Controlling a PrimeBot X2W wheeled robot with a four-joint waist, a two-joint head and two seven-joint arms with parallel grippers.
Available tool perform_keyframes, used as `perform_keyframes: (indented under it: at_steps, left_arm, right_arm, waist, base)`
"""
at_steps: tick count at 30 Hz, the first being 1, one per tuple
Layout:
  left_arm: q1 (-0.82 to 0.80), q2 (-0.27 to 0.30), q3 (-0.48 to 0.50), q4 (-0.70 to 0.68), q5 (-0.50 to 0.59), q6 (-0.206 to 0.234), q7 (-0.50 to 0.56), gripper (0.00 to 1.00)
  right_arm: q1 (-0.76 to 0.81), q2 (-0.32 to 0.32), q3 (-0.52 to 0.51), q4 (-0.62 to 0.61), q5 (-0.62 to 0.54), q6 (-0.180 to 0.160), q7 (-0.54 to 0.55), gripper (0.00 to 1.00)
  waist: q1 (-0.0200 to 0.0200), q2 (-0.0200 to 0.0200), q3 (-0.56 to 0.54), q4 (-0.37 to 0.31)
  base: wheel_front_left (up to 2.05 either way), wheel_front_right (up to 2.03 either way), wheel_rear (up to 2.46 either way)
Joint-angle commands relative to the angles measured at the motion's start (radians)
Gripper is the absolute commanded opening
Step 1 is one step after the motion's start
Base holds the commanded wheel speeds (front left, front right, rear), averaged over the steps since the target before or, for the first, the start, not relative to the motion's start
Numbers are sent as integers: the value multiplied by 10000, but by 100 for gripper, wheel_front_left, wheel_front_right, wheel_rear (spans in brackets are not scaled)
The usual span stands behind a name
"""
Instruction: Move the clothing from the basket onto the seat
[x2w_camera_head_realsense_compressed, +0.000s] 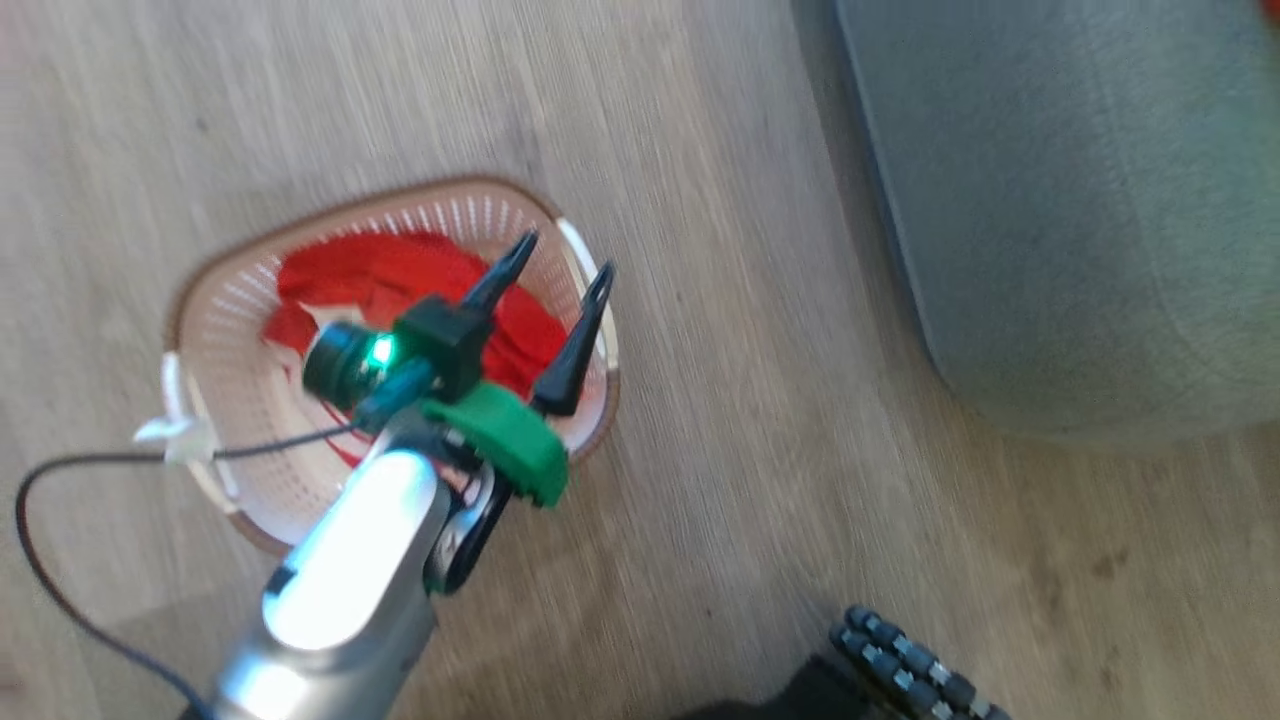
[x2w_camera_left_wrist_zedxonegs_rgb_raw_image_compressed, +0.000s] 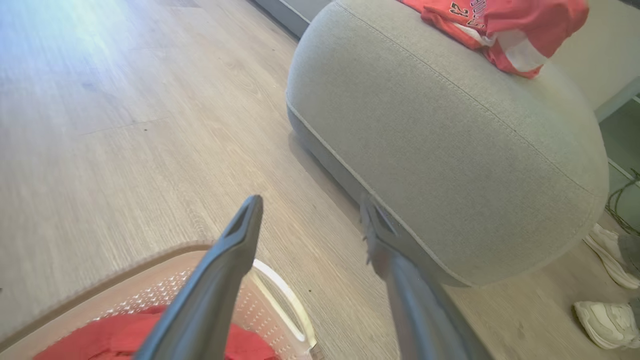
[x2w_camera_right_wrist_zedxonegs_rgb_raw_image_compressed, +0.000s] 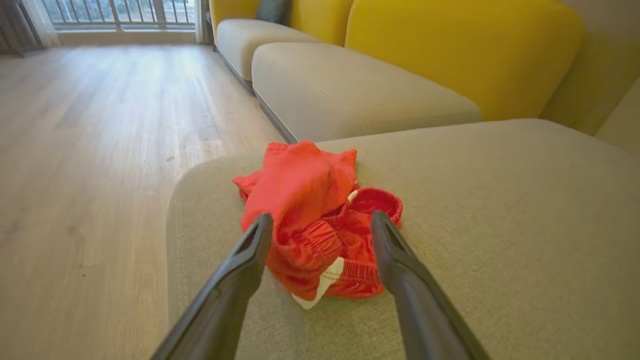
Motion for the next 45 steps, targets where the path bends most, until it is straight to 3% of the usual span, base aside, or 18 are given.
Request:
perform_keyframes:
  at_steps: [1,5,12,23,33,45]
  left_arm:
    - [270,-16,351,-198,-106,45,-151,100]
    - [929,-212,733,12,-299,86,-202,100]
    - [2281,-404,2243,-294,-266,233,-209,100]
    - [3867,-436,4481,-162,287,232,-211,100]
    - [4525,-682,5568,-164,723,-105,-211,100]
    - [4663,-1016,6205,-275,1156,-394,-212,100]
  right_arm:
    - [401,-176,11,-480,5,-4,-89,100]
    - [1592,401,31,-1621,-356,-4,-90,100]
    - [3350,1718,775,-3067,-802,-4,-90,100]
    - [5378,2883,1814,-3339,-2084,-4,-91,100]
    - [6284,3739,1837,-3258,-2720,-4,-91,100]
    - [6185,3883,1917,-3317,-3009,-4,-91,100]
  waist:
    - [1,0,-1078,265]
    - [1,0,-2166,742]
    - [1,0,-3633,1713]
    - [1,0,-5356,2893]
    - [1,0,-5907,2968]
    - [1,0,-5832,2761]
  base:
    - [0,0,0]
    - [0,0,0]
    - [0,0,0]
    - [0,0,0]
    - [0,0,0]
    - [0,0,0]
